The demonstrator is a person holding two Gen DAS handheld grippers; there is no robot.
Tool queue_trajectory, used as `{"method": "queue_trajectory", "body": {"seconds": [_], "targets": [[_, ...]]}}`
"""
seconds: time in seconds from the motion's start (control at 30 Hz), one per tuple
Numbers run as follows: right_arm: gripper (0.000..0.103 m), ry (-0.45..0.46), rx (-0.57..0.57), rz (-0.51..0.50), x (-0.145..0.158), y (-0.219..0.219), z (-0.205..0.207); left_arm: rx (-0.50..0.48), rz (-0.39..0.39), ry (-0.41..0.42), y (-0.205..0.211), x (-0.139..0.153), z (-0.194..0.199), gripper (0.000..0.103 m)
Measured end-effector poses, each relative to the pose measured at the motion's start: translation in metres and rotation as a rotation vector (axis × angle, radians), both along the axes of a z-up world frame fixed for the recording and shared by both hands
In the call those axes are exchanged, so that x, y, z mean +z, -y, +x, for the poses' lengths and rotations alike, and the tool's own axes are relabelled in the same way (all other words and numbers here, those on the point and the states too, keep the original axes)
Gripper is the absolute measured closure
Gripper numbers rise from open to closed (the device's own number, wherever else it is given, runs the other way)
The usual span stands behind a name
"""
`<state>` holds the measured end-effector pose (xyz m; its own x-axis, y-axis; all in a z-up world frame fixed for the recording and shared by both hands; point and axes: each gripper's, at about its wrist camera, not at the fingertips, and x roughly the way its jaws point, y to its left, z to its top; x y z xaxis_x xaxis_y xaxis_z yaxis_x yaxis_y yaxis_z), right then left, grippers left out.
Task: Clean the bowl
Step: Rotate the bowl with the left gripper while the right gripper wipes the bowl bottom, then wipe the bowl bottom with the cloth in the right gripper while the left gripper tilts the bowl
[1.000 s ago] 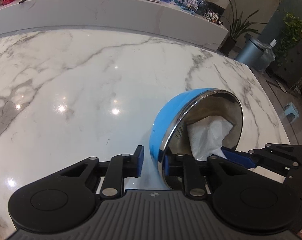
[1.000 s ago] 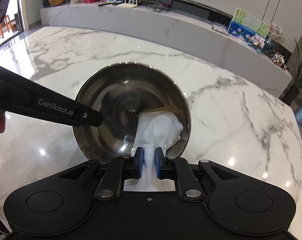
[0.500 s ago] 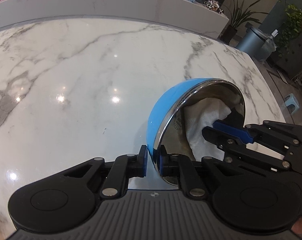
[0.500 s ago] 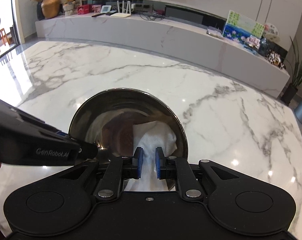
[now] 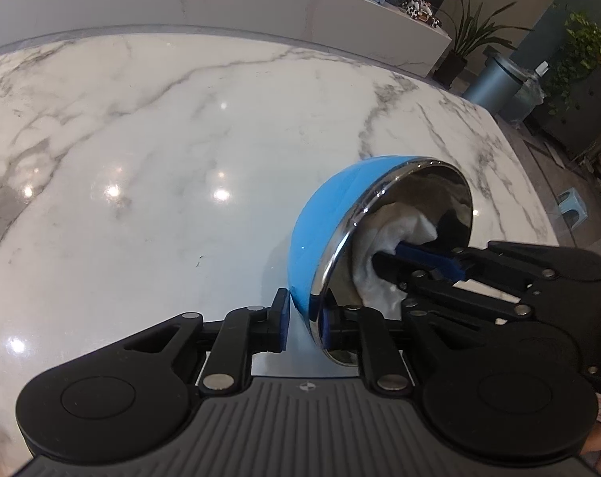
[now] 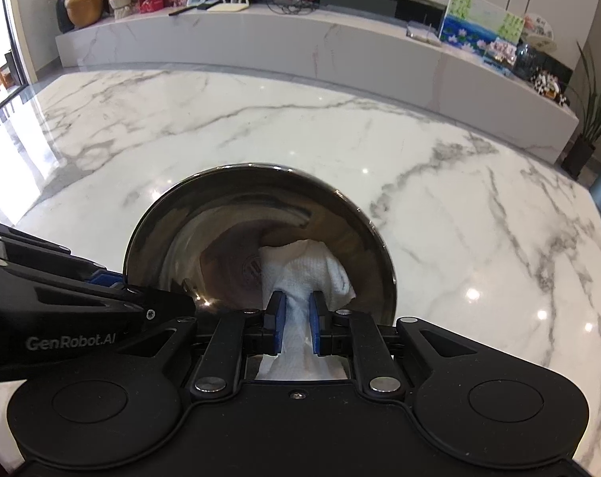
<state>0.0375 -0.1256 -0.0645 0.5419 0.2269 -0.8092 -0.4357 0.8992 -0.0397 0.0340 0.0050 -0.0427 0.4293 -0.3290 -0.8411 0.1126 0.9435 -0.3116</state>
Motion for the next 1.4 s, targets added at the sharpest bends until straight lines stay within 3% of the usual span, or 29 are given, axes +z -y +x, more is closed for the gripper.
{"method": "queue_trajectory", "body": {"seconds": [0.2, 0.4, 0.5, 0.57, 0.67, 0.87, 1.23, 1.4], "targets": [[0.093, -0.117, 0.048, -0.015, 0.004, -0.002, 0.023, 0.000, -0.010, -0.014, -0.004, 0.006, 0.014, 0.080], [0.093, -0.161, 0.106, -0.054, 0.003, -0.010, 0.030, -0.021, 0.008, 0.033, -0.006, 0.017, 0.028, 0.072], [0.093, -0.162, 0.116, -0.070, 0.003, -0.012, 0.030, -0.042, -0.029, 0.042, -0.008, 0.012, 0.033, 0.073], [0.093, -0.161, 0.123, -0.081, 0.005, -0.014, 0.029, -0.018, -0.048, 0.019, -0.012, 0.004, 0.038, 0.086], [0.093, -0.153, 0.131, -0.082, 0.013, -0.014, 0.031, 0.005, -0.050, -0.004, -0.018, -0.002, 0.043, 0.090], [0.093, -0.127, 0.124, -0.101, 0.019, -0.019, 0.040, 0.056, -0.128, -0.072, -0.030, -0.010, 0.048, 0.090], [0.086, -0.098, 0.185, -0.187, 0.016, -0.047, 0.054, 0.064, -0.133, -0.121, -0.035, -0.012, 0.049, 0.088], [0.086, -0.140, 0.196, -0.163, 0.014, -0.053, 0.065, 0.086, -0.155, -0.122, -0.044, -0.011, 0.049, 0.087]]}}
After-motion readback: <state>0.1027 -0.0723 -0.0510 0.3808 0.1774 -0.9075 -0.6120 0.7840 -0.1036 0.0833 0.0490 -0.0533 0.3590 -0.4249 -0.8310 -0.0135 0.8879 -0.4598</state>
